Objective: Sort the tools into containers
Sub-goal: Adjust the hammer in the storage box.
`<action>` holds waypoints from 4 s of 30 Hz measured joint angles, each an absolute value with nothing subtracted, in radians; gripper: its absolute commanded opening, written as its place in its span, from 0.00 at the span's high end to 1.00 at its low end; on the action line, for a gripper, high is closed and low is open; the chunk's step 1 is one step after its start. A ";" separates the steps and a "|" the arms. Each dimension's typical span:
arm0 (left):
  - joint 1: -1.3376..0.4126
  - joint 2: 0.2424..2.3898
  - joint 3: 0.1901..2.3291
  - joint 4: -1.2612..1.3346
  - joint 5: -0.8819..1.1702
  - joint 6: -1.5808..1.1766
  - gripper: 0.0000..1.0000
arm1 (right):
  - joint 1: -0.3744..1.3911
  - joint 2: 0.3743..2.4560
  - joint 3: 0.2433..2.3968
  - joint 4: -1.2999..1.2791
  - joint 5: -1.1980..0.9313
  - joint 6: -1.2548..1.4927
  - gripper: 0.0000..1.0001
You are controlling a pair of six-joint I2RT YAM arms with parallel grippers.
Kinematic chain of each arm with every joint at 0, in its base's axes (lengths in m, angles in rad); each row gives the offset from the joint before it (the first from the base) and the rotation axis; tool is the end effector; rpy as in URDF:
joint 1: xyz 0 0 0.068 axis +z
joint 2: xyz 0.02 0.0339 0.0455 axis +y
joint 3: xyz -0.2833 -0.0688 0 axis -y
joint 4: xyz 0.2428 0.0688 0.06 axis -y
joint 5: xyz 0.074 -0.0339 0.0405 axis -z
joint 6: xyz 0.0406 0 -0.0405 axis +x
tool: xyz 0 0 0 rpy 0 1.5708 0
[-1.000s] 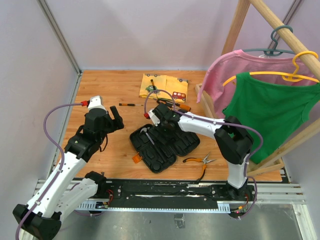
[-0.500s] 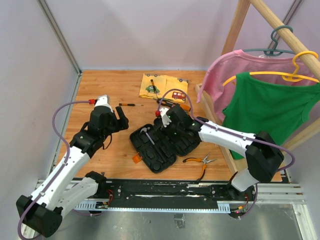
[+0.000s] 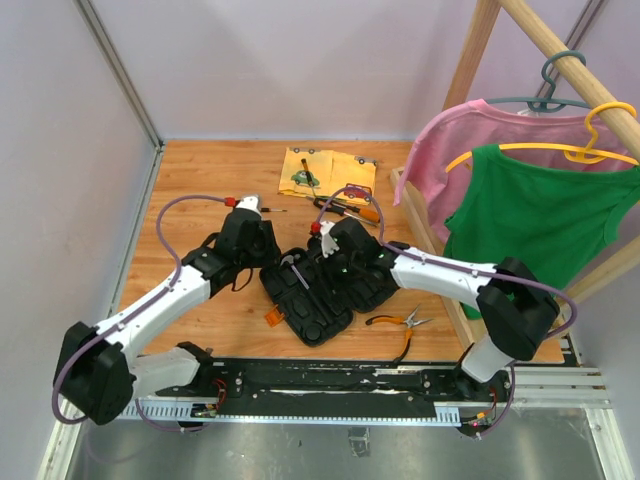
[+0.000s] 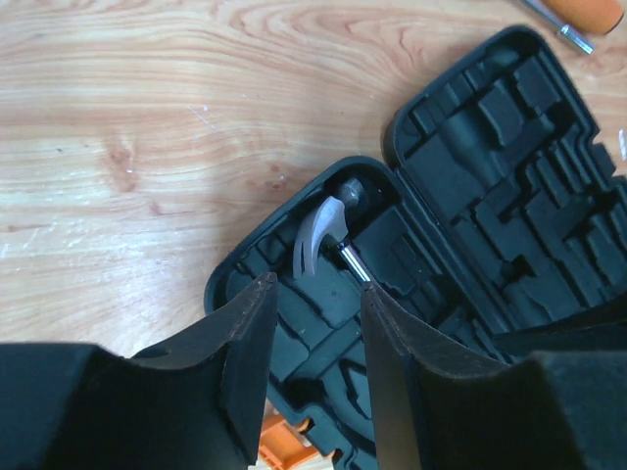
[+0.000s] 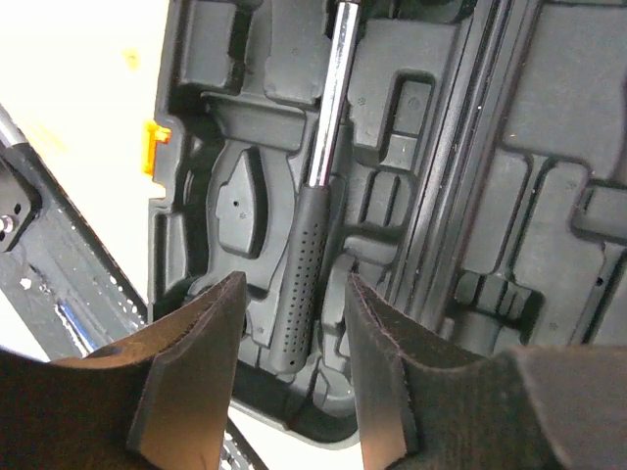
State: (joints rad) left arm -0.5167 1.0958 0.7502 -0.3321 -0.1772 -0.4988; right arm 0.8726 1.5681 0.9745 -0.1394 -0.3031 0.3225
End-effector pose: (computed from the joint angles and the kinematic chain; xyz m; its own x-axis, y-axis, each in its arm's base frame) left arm 0.2018 -0.1064 0.2682 -0.6542 -0.1699 -0.7370 0.0614 0.9593 -0.2756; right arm 0.2079 0.2666 0.2353 -0.6849 -0.3455 -0.6416 -0.6923 0.5832 0.4250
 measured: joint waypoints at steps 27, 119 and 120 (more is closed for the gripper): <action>-0.569 1.324 0.754 -0.181 -0.164 -0.392 0.68 | 0.873 1.752 1.052 -0.102 -0.358 0.336 0.67; -0.604 1.126 0.585 -0.060 -0.284 -0.506 0.78 | 0.873 1.751 1.123 -0.154 -0.335 0.327 0.72; -0.604 1.113 0.568 -0.064 -0.299 -0.530 0.78 | 0.873 1.752 1.138 -0.160 -0.331 0.320 0.73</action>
State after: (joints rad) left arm -0.6044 1.1126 0.5678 -0.0635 -0.2993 -0.5301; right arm 0.8726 1.7519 1.1378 -0.1604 -0.3309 0.3202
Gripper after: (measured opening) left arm 0.227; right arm 0.292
